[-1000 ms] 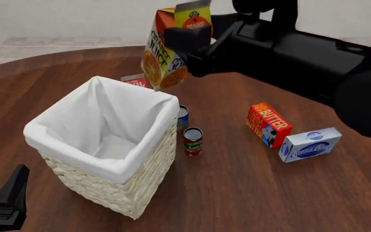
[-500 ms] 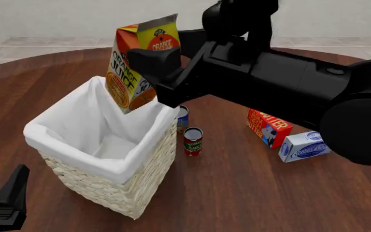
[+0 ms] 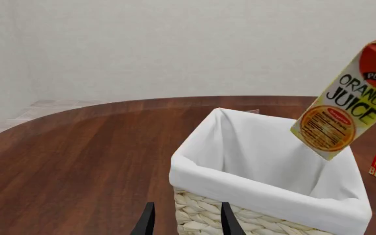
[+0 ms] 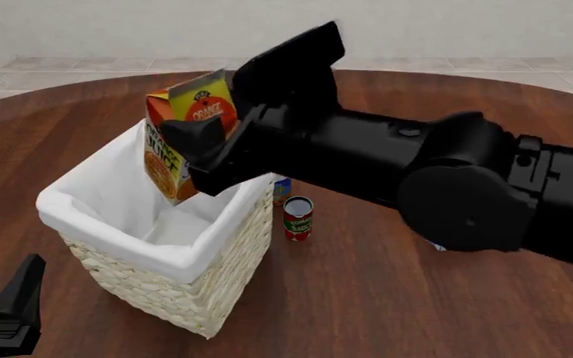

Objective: Pick up the orange juice, and put it in the basket.

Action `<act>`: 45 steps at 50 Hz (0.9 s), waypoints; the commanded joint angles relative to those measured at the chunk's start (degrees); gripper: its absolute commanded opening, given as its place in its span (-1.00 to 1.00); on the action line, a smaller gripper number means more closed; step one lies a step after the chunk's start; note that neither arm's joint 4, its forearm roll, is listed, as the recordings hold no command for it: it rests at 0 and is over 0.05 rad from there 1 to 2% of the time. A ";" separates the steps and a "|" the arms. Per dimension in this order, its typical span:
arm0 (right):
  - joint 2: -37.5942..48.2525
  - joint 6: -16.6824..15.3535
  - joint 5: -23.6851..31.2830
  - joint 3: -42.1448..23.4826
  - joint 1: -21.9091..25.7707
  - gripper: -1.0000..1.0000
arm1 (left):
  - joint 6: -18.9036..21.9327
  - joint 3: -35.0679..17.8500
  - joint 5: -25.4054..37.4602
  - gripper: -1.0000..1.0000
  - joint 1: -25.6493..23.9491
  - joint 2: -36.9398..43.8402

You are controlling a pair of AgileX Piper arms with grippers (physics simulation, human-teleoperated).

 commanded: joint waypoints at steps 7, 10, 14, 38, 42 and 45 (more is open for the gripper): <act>5.07 0.66 0.97 -1.91 1.74 -1.00 | 0.00 0.00 0.00 1.00 0.01 0.00; 5.82 0.49 1.00 -1.97 1.87 -1.00 | -0.01 0.00 0.00 1.00 0.00 0.00; 7.11 0.56 1.41 -2.62 1.59 -1.00 | 0.01 0.00 0.00 1.00 0.00 0.00; 13.89 -0.37 3.40 -5.14 -0.29 -1.00 | 0.00 0.00 0.00 1.00 -0.01 0.01; 14.31 -0.43 3.38 -4.96 -0.25 -1.00 | -0.01 0.00 0.00 1.00 0.01 0.01; 14.75 -0.46 3.53 -4.93 -0.15 -1.00 | 0.01 0.00 0.00 1.00 0.00 0.01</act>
